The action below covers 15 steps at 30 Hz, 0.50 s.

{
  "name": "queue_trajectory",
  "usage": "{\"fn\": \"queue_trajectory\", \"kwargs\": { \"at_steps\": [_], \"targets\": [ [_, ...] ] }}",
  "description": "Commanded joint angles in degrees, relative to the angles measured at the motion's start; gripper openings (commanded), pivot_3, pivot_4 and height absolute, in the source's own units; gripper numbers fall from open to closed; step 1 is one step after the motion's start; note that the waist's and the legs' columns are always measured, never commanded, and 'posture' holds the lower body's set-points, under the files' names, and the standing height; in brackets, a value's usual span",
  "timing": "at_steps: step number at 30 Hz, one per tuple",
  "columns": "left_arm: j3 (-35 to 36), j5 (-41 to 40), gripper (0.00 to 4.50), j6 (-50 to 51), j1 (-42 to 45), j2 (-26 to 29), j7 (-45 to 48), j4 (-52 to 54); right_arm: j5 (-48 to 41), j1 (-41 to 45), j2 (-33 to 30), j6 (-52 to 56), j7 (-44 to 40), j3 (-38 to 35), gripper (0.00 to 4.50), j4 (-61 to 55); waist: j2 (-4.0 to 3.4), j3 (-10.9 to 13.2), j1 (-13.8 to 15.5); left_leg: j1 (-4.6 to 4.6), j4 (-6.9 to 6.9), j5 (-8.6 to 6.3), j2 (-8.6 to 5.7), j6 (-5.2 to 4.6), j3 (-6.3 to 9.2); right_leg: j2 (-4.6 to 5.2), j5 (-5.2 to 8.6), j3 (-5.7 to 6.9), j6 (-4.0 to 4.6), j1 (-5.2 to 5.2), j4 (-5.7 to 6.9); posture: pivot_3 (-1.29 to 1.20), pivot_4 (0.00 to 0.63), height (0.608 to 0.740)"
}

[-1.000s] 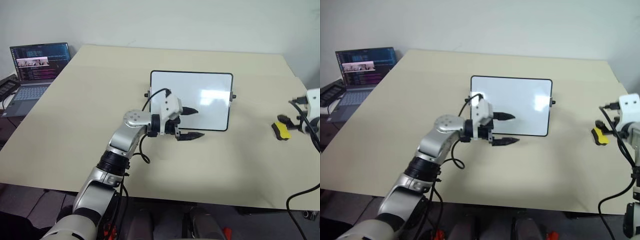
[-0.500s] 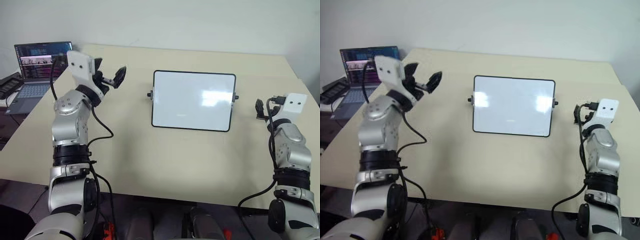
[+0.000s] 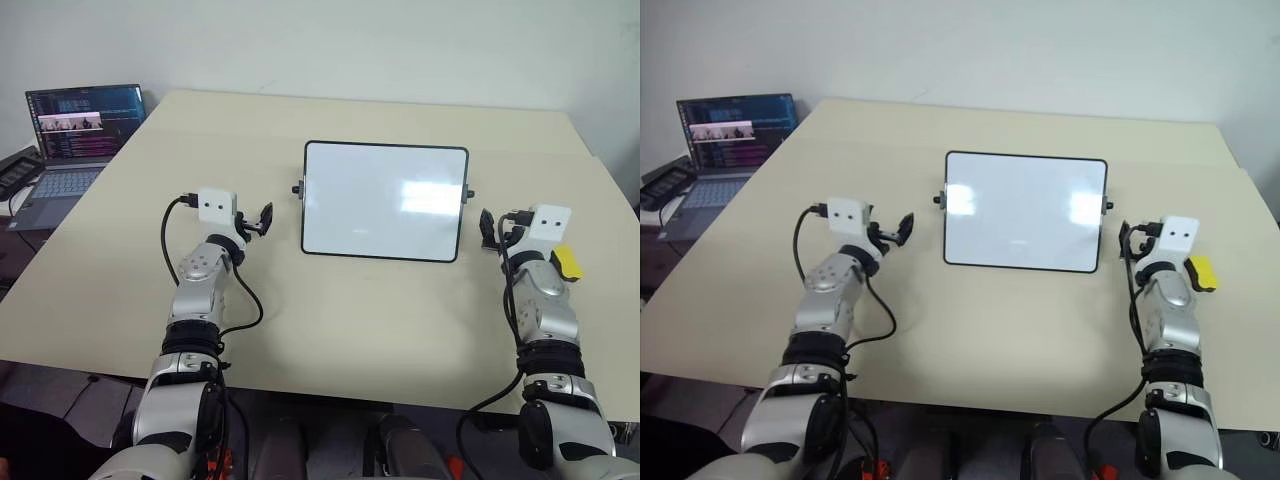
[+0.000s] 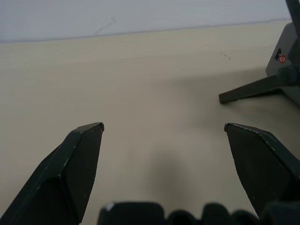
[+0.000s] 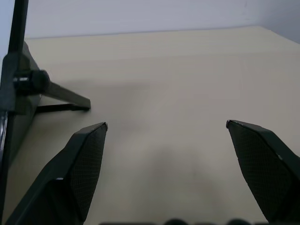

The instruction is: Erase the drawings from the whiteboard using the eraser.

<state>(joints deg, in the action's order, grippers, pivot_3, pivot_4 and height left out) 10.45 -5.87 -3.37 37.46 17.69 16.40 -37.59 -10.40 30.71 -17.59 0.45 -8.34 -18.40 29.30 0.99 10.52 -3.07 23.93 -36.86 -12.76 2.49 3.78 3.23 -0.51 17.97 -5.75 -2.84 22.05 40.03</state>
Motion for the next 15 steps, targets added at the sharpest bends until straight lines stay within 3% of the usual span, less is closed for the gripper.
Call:
{"fn": "queue_trajectory", "kwargs": {
  "at_steps": [1,15],
  "targets": [
    [-0.3,1.2,4.50,-5.4,0.4,-0.4,-1.9,-1.8,-0.4,0.2,0.7,-3.9,0.4,-0.2,4.44,0.1,0.00,0.0,-0.1,0.00,0.00,0.00,0.00,0.00,0.00,0.00,0.00,0.00,0.00,0.00,0.00,0.00,0.150,0.740],
    [-2.9,2.5,4.50,-8.5,-1.0,-3.8,-3.0,-3.9,1.7,-2.3,6.6,-5.9,4.0,3.5,4.44,0.3,0.00,0.0,-0.2,0.00,0.01,0.00,0.00,0.00,0.02,0.00,0.00,0.01,-0.01,0.00,0.02,0.00,0.150,0.740]
  ]
}}
